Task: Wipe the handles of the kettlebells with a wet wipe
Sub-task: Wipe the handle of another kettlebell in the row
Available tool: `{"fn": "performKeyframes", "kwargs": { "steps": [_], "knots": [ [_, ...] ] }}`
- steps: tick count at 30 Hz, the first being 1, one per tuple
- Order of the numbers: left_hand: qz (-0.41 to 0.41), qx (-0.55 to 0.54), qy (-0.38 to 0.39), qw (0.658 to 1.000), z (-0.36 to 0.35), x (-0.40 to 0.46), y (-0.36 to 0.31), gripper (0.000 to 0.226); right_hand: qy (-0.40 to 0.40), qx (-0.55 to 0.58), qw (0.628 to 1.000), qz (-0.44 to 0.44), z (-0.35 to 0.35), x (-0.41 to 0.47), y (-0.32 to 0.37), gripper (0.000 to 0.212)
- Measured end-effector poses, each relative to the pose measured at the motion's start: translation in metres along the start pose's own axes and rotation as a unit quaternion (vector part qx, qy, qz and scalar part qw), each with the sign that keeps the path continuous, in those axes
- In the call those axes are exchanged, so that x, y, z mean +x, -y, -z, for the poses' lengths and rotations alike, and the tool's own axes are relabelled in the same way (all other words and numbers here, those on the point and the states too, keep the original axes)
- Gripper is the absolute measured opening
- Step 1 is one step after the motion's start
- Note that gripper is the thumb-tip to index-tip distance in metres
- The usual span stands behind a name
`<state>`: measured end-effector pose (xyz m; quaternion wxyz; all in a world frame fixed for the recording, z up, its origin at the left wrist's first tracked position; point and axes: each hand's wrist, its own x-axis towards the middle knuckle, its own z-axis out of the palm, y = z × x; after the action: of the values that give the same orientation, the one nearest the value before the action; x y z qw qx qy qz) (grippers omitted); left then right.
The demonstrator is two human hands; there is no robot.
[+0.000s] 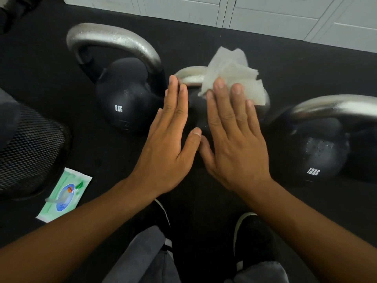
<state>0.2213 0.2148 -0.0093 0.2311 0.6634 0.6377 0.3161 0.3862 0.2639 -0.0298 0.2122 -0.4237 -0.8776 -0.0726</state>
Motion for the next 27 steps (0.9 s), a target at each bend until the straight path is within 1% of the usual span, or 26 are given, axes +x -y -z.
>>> {"fn": "performKeyframes", "kwargs": {
  "steps": [3,9,13,15,17,19,22,25,27],
  "knots": [
    [-0.001,-0.002,0.0,1.0,0.0,0.0,0.001,0.076,0.001,-0.026,1.0,0.01,0.002,-0.002,-0.005,0.074],
    [-0.004,-0.001,-0.002,1.0,0.003,-0.001,0.006,0.074,0.008,-0.021,0.999,-0.032,0.003,-0.018,-0.013,0.076],
    [-0.006,-0.007,-0.011,1.0,0.004,-0.001,0.005,0.07,0.01,-0.01,1.0,-0.018,0.005,-0.007,-0.007,0.079],
    [-0.012,-0.012,-0.027,0.999,0.004,-0.001,0.003,0.068,0.008,-0.012,1.0,0.003,0.005,0.002,-0.002,0.079],
    [-0.038,-0.011,-0.05,0.998,0.004,0.0,-0.002,0.066,0.007,0.002,0.999,0.031,0.006,0.008,0.001,0.076],
    [-0.09,-0.005,-0.064,0.994,0.005,0.004,-0.008,0.064,-0.001,0.044,0.998,0.048,0.008,0.008,0.001,0.073],
    [-0.159,0.005,-0.042,0.986,0.005,0.011,-0.016,0.063,-0.008,0.124,0.991,0.038,0.011,-0.002,-0.005,0.073],
    [-0.181,0.05,-0.007,0.982,0.0,0.018,-0.017,0.065,-0.004,0.158,0.987,0.024,0.013,-0.008,-0.011,0.073],
    [-0.201,0.078,-0.034,0.976,-0.001,0.019,-0.018,0.065,0.004,0.178,0.984,0.021,0.015,-0.007,-0.012,0.072]
  ]
}}
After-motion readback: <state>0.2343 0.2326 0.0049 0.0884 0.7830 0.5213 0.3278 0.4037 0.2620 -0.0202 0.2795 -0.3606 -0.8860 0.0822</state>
